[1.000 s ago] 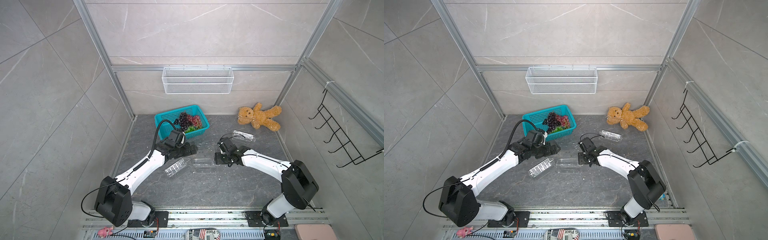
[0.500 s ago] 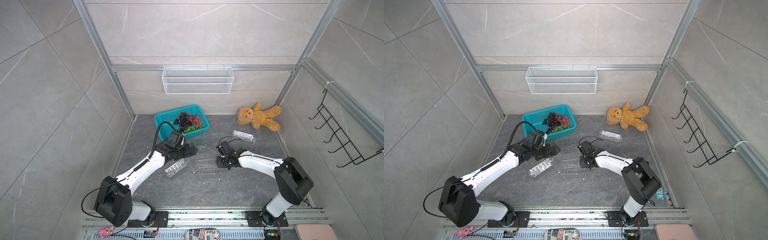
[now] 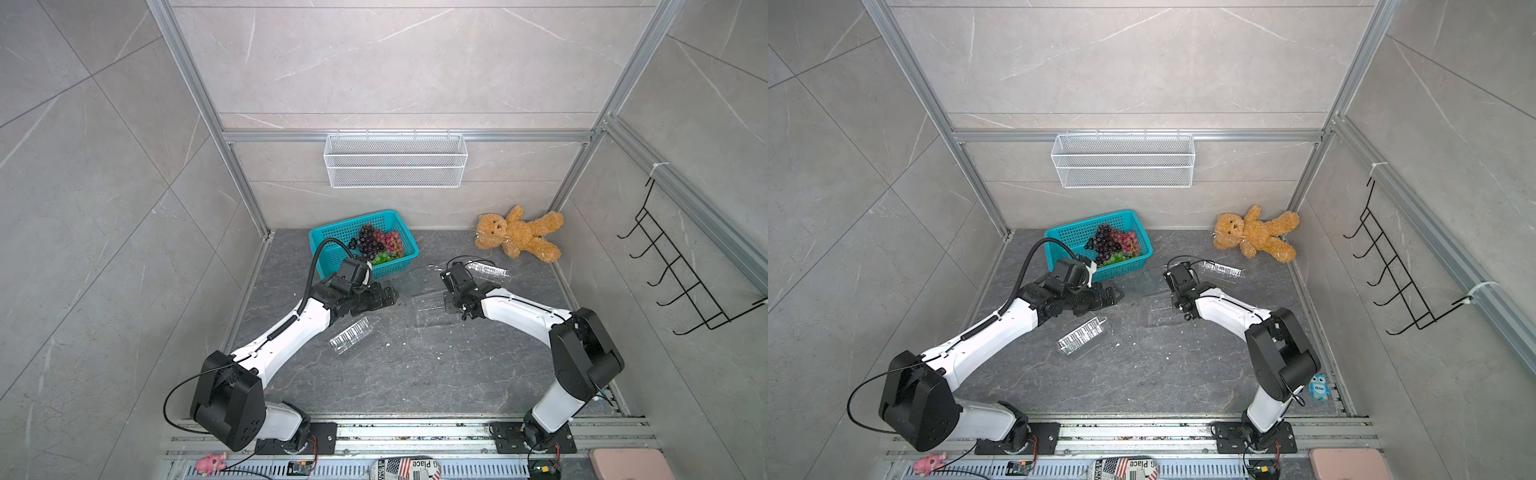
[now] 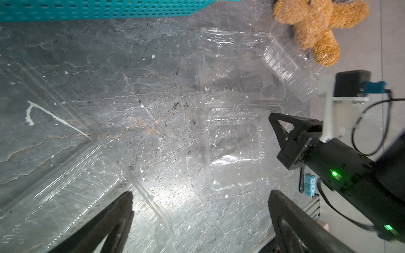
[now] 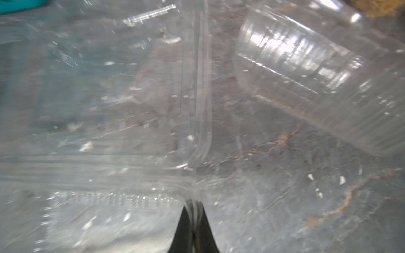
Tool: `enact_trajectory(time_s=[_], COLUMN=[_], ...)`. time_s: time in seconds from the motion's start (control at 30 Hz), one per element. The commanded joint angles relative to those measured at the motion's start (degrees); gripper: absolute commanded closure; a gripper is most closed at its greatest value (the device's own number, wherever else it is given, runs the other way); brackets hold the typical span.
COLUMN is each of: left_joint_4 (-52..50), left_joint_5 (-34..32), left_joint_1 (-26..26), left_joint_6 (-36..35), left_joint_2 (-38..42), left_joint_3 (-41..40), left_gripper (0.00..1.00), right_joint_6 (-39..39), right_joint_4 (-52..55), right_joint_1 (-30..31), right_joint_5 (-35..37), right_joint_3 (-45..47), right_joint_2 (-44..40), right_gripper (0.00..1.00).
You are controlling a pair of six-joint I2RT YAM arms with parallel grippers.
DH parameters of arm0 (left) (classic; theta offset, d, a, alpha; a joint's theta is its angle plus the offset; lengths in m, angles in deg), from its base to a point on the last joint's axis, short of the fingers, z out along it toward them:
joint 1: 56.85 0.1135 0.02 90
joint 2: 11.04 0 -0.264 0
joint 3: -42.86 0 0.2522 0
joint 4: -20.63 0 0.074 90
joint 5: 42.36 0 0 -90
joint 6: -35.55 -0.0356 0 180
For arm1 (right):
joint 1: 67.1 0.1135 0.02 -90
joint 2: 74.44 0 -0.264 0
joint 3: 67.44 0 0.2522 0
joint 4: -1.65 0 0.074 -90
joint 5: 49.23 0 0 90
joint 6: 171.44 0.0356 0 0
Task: Pack grapes into containers
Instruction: Pick up the packing box from the center of the board, then place the packing box at the center of the board.
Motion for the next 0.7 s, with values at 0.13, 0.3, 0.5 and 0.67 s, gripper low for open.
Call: enact_trajectory(time_s=[0.13,0.3,0.5,0.67], left_joint_4=[0.72,0.15,-2.47,-4.48], left_joint_5=[1.39,1.53,1.45,1.54], left_joint_1=[0.57,1.56,3.44,6.63], left_joint_6=[-0.38,-0.64,-1.78,-2.24], left_joint_2=[-2.14,-2.46,-1.83,0.25], left_joint_3=[3.17,4.00,5.22,4.63], left_gripper=[0.01,0.01,0.01,0.01], right_joint_6=[-3.29,-3.96,-3.48,-2.87], right_joint_4=[1.65,3.89,4.94,6.33], right_joint_1=[-5.73,-5.95,-5.95,-4.21], right_joint_5=[-0.60,-0.91,-4.68,-7.75], right_joint_3=[-3.27,-5.39,-6.74,-9.83], right_joint_2=[3.25,4.09,0.21,-2.94], right_gripper=[0.85,0.62,0.34,0.08])
